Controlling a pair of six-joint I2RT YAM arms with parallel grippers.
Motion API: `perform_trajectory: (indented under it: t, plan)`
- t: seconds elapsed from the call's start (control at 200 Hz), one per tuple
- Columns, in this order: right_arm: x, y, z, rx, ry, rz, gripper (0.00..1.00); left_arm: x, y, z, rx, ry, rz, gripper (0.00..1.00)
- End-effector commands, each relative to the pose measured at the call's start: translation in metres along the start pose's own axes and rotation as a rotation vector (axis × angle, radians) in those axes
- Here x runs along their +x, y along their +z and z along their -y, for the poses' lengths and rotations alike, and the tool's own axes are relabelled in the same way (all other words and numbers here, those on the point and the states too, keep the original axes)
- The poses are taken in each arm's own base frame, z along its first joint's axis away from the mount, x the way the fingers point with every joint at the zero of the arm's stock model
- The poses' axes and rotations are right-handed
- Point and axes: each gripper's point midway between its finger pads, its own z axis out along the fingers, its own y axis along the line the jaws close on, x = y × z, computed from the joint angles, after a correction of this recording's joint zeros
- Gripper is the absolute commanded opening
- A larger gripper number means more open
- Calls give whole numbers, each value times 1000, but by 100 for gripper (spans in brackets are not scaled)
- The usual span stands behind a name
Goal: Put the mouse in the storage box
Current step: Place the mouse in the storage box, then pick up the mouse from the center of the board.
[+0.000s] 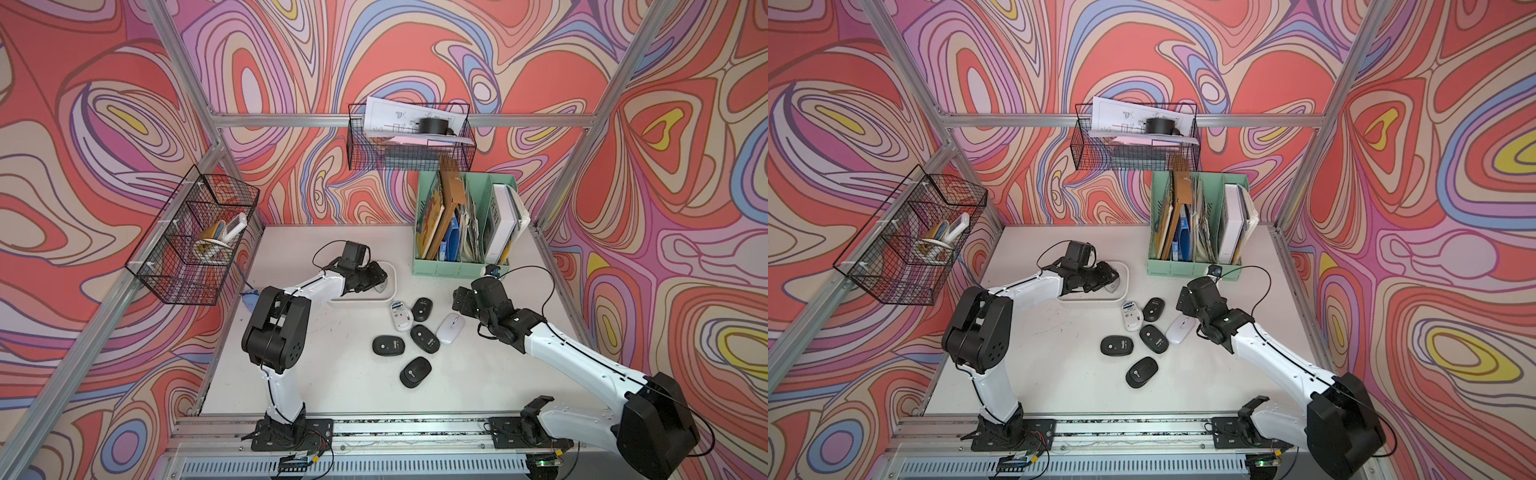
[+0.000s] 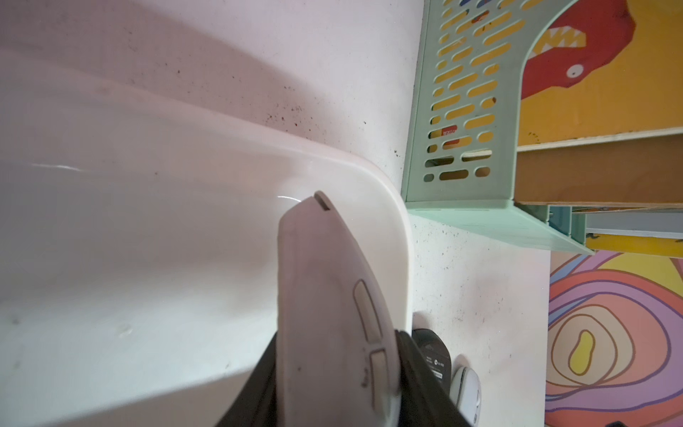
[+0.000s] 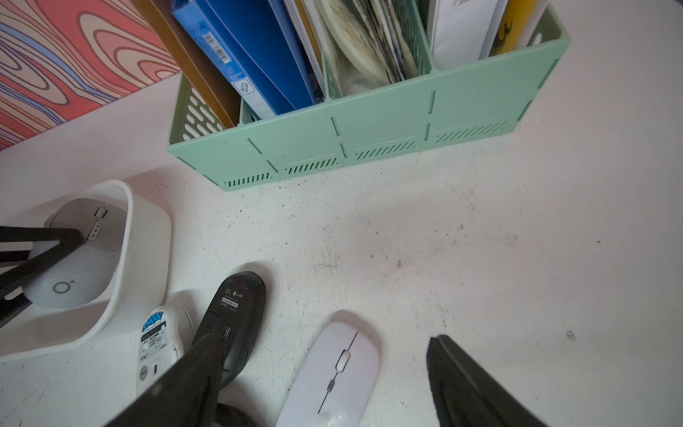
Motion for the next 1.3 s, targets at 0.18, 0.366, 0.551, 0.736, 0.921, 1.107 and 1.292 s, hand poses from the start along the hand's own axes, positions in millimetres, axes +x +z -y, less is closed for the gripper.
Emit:
perform_trajectory:
  t: [0.18, 0.366, 0.551, 0.736, 0.921, 1.107, 1.292]
  plan:
    - [-1, 9, -55, -105, -40, -18, 88, 16, 26, -15, 36, -81, -38, 39]
    - [18, 19, -83, -173, -51, -95, 88, 19, 23, -25, -15, -80, -37, 66]
    - [44, 30, -114, -256, -69, -186, 87, 14, 1, -35, -108, -56, 7, 80]
    - [62, 40, -128, -301, -39, -264, 84, 5, -30, -43, -208, -24, 66, 85]
    - [82, 47, -138, -323, -33, -328, 75, -1, -68, -38, -231, 30, 149, 99]
    - [100, 53, -149, -342, -46, -365, 67, 12, -104, -40, -215, 58, 205, 99]
    - [117, 62, -157, -349, -41, -418, 60, 30, -137, -51, -225, 72, 260, 99]
